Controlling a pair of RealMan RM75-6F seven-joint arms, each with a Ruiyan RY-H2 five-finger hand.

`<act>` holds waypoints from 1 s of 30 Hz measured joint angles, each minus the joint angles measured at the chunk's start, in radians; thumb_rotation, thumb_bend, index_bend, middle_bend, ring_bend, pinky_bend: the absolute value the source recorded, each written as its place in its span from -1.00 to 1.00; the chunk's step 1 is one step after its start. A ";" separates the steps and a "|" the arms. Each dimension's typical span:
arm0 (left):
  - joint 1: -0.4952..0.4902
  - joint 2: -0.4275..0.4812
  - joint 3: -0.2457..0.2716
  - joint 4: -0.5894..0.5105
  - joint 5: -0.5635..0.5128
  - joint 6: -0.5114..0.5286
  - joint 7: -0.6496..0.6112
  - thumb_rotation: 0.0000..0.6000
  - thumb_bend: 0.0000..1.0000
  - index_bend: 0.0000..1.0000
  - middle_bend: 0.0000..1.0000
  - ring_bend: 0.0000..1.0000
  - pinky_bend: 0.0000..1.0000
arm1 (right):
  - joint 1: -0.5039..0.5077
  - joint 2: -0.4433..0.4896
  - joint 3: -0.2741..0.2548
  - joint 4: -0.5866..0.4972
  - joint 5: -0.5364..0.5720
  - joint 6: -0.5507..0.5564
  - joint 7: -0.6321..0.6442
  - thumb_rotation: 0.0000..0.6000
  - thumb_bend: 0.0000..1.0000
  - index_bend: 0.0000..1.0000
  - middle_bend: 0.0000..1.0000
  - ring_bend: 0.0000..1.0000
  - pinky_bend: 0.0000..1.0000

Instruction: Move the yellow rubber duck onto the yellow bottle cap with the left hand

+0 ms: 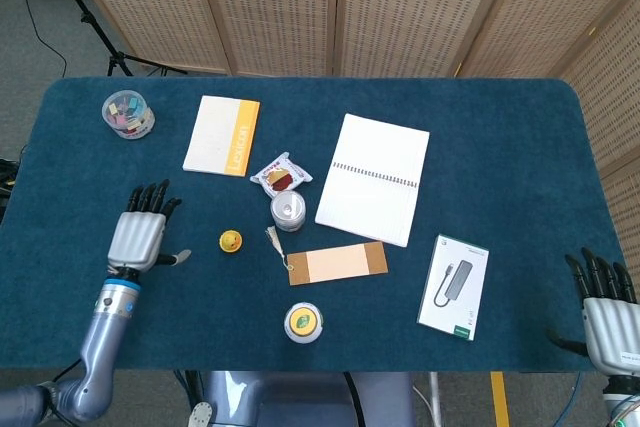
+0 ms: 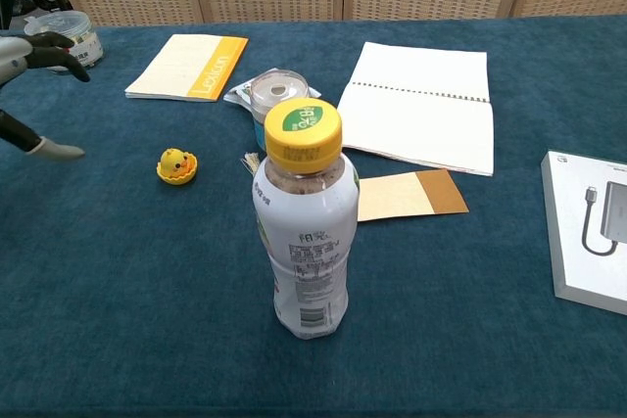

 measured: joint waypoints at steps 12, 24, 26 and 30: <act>0.138 0.091 0.094 -0.019 0.119 0.080 -0.134 -0.07 -1.00 -0.73 -1.00 -1.00 -1.00 | 0.004 -0.014 -0.007 0.001 0.004 -0.011 -0.032 1.00 -1.00 -1.00 -1.00 -1.00 -1.00; 0.254 0.122 0.134 0.012 0.176 0.118 -0.277 -0.63 -1.00 -0.92 -1.00 -1.00 -1.00 | 0.009 -0.019 -0.002 0.009 0.025 -0.024 -0.033 1.00 -1.00 -1.00 -1.00 -1.00 -1.00; 0.270 0.123 0.140 0.030 0.196 0.127 -0.282 -0.71 -1.00 -0.93 -1.00 -1.00 -1.00 | 0.011 -0.021 -0.002 0.010 0.029 -0.029 -0.037 1.00 -1.00 -1.00 -1.00 -1.00 -1.00; 0.291 0.124 0.148 0.052 0.227 0.143 -0.280 -0.83 -1.00 -0.95 -1.00 -1.00 -1.00 | 0.015 -0.027 -0.003 0.015 0.036 -0.038 -0.044 1.00 -1.00 -1.00 -1.00 -1.00 -1.00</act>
